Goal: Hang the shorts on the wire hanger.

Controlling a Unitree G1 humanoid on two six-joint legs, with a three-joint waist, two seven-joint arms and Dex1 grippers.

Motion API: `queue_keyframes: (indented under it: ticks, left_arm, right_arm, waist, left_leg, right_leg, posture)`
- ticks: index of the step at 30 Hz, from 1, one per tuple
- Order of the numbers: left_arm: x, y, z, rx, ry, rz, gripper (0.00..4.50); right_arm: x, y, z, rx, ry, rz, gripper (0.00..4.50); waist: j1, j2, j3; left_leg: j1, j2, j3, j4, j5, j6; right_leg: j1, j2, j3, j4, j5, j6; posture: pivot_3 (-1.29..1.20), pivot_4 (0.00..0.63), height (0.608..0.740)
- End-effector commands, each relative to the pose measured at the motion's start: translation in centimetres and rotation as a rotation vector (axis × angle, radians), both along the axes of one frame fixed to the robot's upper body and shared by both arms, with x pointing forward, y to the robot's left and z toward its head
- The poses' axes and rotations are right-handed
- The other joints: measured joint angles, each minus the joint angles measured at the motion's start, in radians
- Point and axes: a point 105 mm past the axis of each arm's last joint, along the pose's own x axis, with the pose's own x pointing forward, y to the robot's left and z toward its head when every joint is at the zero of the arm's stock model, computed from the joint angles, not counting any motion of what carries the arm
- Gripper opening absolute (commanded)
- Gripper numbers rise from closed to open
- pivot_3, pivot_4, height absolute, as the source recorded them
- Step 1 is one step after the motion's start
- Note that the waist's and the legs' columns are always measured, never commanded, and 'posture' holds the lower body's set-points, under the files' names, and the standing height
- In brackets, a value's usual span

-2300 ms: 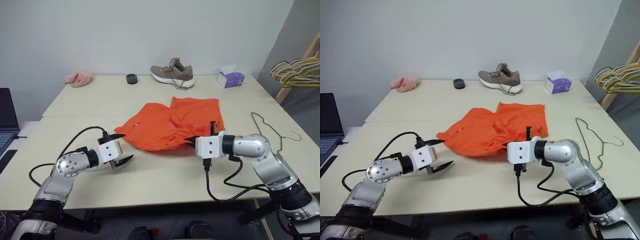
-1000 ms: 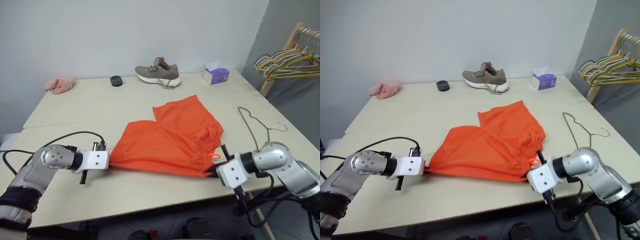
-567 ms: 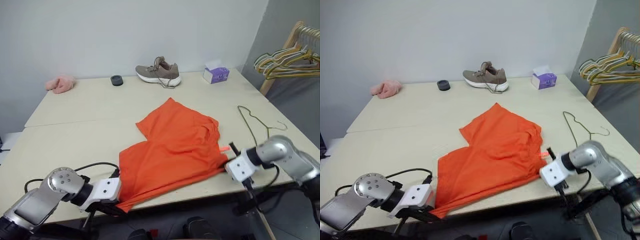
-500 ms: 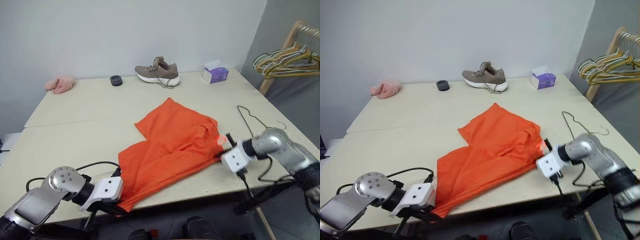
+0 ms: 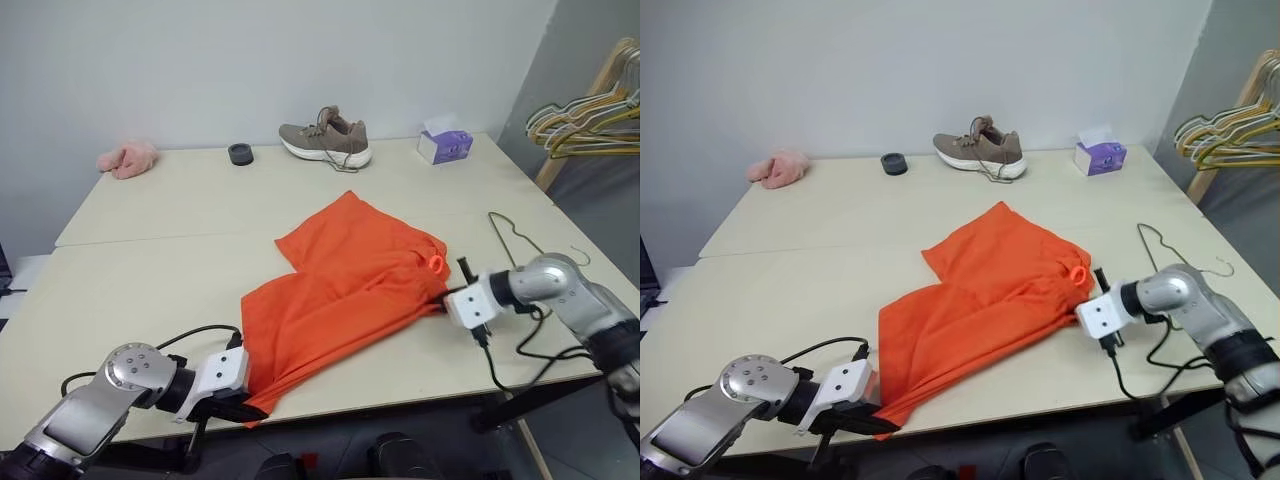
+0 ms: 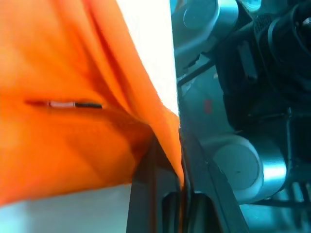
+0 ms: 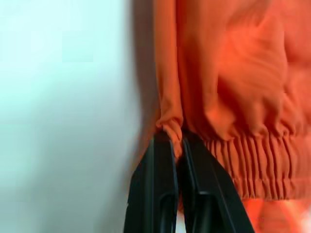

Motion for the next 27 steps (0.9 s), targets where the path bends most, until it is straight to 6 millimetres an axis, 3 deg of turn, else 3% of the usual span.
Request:
queue_keyframes:
  ticks: [1,2,4,6,8,10,12,14,15,17,19,21,23,25,27]
  left_arm:
    - [7.2,0.1,3.8,-0.087,-0.239,0.17,0.02]
    - [9.0,-0.2,4.7,-0.11,-0.297,0.206,0.02]
    - [15.4,-1.5,8.0,-0.181,-0.516,0.357,0.02]
    - [19.2,-2.3,10.6,-0.219,-0.638,0.454,0.02]
    - [23.6,-2.6,14.6,-0.251,-0.795,0.618,0.02]
    - [27.0,-2.0,19.5,-0.307,-0.915,0.832,0.02]
    - [28.4,-0.7,23.9,-0.36,-1.011,0.993,0.02]
    - [28.4,0.8,28.1,-0.415,-1.117,1.097,0.02]
    - [27.9,1.6,30.6,-0.433,-1.199,1.133,0.02]
    - [25.7,2.4,36.7,-0.373,-1.526,1.076,0.02]
    - [23.3,1.7,40.5,-0.266,-1.818,0.922,0.02]
    - [21.9,0.8,41.4,-0.129,-2.004,0.745,0.02]
    - [22.0,-0.1,39.5,-0.021,-2.036,0.576,0.02]
    - [23.0,-0.3,35.2,0.058,-1.918,0.457,0.02]
    - [23.9,0.1,28.9,0.123,-1.692,0.377,0.02]
  right_arm:
    - [1.7,0.5,5.4,0.186,0.124,-0.188,0.0]
    - [2.6,0.8,6.2,0.23,0.137,-0.231,0.0]
    - [7.4,1.3,8.5,0.327,0.022,-0.367,0.0]
    - [10.4,1.6,10.1,0.357,-0.082,-0.438,0.0]
    - [14.3,2.0,13.1,0.315,-0.362,-0.514,0.0]
    - [17.1,3.1,17.4,0.254,-0.704,-0.544,0.0]
    - [17.9,4.9,21.6,0.209,-1.009,-0.501,0.0]
    - [17.7,6.7,25.0,0.202,-1.231,-0.43,0.0]
    - [17.3,7.6,26.6,0.219,-1.324,-0.396,0.0]
    - [15.8,9.5,30.3,0.317,-1.49,-0.322,0.0]
    - [14.4,10.5,32.1,0.404,-1.589,-0.248,0.0]
    - [13.7,10.8,32.2,0.449,-1.631,-0.189,0.0]
    - [13.6,10.9,30.4,0.464,-1.609,-0.126,0.0]
    - [13.9,10.8,27.1,0.44,-1.548,-0.059,0.0]
    - [14.1,10.6,22.7,0.385,-1.44,0.01,0.0]
  waist:
    - [0.003,0.001,0.001]
    - [0.005,0.0,0.003]
    - [0.002,-0.006,0.004]
    - [0.0,-0.009,0.002]
    - [-0.003,-0.008,0.001]
    - [-0.006,-0.008,0.001]
    - [-0.022,-0.008,-0.001]
    - [-0.039,-0.007,-0.002]
    - [-0.044,-0.007,-0.002]
    - [-0.057,-0.007,-0.002]
    - [-0.065,-0.007,-0.001]
    - [-0.065,-0.007,-0.002]
    - [-0.06,-0.006,-0.002]
    - [-0.049,-0.004,-0.004]
    - [-0.042,-0.002,-0.006]
  left_leg:
    - [0.001,0.0,0.0,0.001,0.001,0.001]
    - [0.002,0.0,0.0,0.001,0.001,0.002]
    - [0.006,0.0,0.0,0.002,0.005,0.007]
    - [0.008,-0.002,0.0,0.002,0.008,0.01]
    - [0.01,-0.001,0.0,0.002,0.014,0.005]
    - [0.002,-0.003,0.001,0.002,0.014,0.004]
    - [-0.021,-0.003,0.002,0.002,0.016,0.001]
    - [-0.043,-0.003,0.004,0.001,0.021,-0.008]
    - [-0.051,-0.003,0.004,0.0,0.021,-0.009]
    - [-0.056,-0.002,0.007,-0.002,0.021,-0.01]
    - [-0.057,-0.002,0.007,-0.007,0.021,-0.011]
    - [-0.057,-0.002,0.007,-0.017,0.022,-0.013]
    - [-0.056,-0.002,0.007,-0.019,0.022,-0.013]
    - [-0.053,-0.003,0.007,-0.018,0.022,-0.012]
    - [-0.044,-0.005,0.008,-0.015,0.021,-0.007]
  right_leg:
    - [0.001,0.0,0.0,0.0,0.0,0.0]
    - [0.002,0.0,0.0,0.001,0.001,0.0]
    - [0.005,0.001,0.0,-0.001,0.005,-0.004]
    - [0.007,0.004,-0.002,-0.003,0.013,-0.001]
    - [0.008,0.005,-0.002,-0.002,0.016,0.005]
    - [-0.001,0.005,-0.001,0.0,0.019,0.003]
    - [-0.026,0.002,0.001,0.002,0.022,0.005]
    - [-0.049,-0.001,0.002,0.004,0.022,0.006]
    - [-0.058,-0.001,0.002,0.007,0.022,0.006]
    - [-0.069,-0.003,0.001,0.01,0.021,0.007]
    - [-0.073,-0.003,0.001,0.01,0.021,0.007]
    - [-0.075,-0.003,0.001,0.008,0.021,0.007]
    - [-0.074,-0.003,0.001,0.007,0.021,0.007]
    - [-0.066,-0.002,0.0,0.0,0.019,0.006]
    - [-0.056,0.001,0.0,0.0,0.019,0.007]
  posture:
    - [-0.15,0.033,0.74]
    - [-0.15,0.031,0.74]
    - [-0.15,0.025,0.74]
    - [-0.15,0.023,0.74]
    - [-0.16,0.017,0.74]
    - [-0.15,0.009,0.74]
    - [-0.15,0.003,0.74]
    - [-0.15,0.001,0.74]
    - [-0.15,0.0,0.74]
    - [-0.15,0.002,0.74]
    - [-0.15,0.006,0.74]
    - [-0.14,0.008,0.74]
    - [-0.14,0.011,0.74]
    - [-0.13,0.016,0.74]
    - [-0.13,0.016,0.74]
